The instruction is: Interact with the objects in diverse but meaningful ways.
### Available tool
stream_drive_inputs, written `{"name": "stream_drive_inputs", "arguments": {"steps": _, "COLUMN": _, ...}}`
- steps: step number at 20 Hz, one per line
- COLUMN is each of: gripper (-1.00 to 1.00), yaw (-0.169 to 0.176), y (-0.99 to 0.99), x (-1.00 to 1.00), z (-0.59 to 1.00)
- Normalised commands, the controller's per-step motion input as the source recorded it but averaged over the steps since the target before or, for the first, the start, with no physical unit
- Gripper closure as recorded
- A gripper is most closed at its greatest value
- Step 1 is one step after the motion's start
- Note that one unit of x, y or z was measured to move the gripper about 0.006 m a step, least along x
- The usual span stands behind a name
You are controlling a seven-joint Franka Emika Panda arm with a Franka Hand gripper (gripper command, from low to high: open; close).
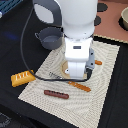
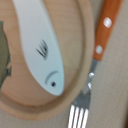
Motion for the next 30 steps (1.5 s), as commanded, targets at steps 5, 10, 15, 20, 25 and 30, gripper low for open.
{"name": "stream_drive_inputs", "arguments": {"steps": 5, "gripper": -1.00, "yaw": -0.053, "y": -0.62, "x": -0.02, "z": -0.06}}
{"name": "stream_drive_inputs", "arguments": {"steps": 10, "gripper": -1.00, "yaw": -0.038, "y": -0.46, "x": -0.01, "z": -0.09}}
{"name": "stream_drive_inputs", "arguments": {"steps": 15, "gripper": -1.00, "yaw": -0.008, "y": -0.30, "x": 0.14, "z": -0.08}}
{"name": "stream_drive_inputs", "arguments": {"steps": 20, "gripper": -1.00, "yaw": 0.000, "y": -0.24, "x": 0.18, "z": -0.16}}
{"name": "stream_drive_inputs", "arguments": {"steps": 25, "gripper": -1.00, "yaw": 0.000, "y": -0.18, "x": 0.20, "z": -0.22}}
{"name": "stream_drive_inputs", "arguments": {"steps": 30, "gripper": 1.00, "yaw": 0.000, "y": -0.16, "x": 0.14, "z": -0.18}}
